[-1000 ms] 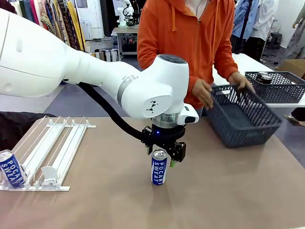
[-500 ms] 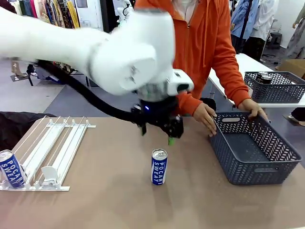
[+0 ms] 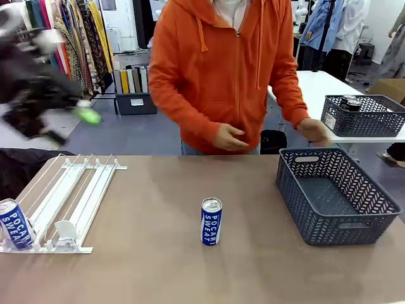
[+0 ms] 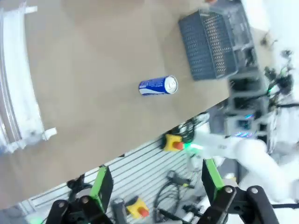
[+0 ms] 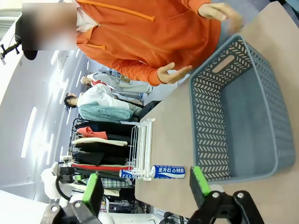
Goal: Retrieve and store the cans from the dispenser.
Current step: Pick up one can from the Automatic Can Dispenser and place it in the middle of the table.
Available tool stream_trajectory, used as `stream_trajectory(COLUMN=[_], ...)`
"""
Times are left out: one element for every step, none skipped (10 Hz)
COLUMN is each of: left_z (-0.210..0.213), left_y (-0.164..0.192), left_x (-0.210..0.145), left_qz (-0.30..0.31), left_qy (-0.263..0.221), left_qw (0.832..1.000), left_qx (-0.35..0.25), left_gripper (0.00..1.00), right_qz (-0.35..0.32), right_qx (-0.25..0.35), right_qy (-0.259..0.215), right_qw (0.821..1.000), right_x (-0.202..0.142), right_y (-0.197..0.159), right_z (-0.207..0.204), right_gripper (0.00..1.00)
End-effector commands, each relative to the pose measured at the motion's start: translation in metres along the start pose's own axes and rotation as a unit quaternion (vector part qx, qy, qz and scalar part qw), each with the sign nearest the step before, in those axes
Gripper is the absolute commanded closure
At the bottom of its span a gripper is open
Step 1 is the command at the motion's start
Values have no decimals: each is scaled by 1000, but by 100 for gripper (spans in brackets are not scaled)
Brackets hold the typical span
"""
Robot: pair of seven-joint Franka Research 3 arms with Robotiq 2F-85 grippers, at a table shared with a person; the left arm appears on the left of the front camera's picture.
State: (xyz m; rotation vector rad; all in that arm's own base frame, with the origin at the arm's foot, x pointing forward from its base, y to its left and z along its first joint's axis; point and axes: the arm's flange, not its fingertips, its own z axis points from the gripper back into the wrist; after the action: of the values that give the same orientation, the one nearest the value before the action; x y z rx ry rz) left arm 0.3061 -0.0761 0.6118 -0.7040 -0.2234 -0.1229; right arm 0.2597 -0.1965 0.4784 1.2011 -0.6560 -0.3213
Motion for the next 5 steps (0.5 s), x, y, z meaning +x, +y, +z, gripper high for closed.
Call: stream_trajectory(left_z=[33,46,53,55,53], left_y=[104,139,172,195,209], left_x=[-29,-48,-67,-83,-88], left_qz=[113,117,149,164,179], left_qy=[-82,-91,-114,-126,-120], left_qw=[986,977,966,957,954], left_qx=[-88,-155,-179,-202,-210], left_gripper=[0,0,0,0,0], right_qz=[2,2,2,2,2], right_qx=[11,11,11,11,11], right_qy=[-8,-8,-8,-8,-8], right_qw=[1000,1000,1000,1000,1000], right_x=[3,3,3,3,3], right_y=[3,3,3,3,3], right_z=[-2,-2,-2,-2,-2], right_gripper=[0,0,0,0,0])
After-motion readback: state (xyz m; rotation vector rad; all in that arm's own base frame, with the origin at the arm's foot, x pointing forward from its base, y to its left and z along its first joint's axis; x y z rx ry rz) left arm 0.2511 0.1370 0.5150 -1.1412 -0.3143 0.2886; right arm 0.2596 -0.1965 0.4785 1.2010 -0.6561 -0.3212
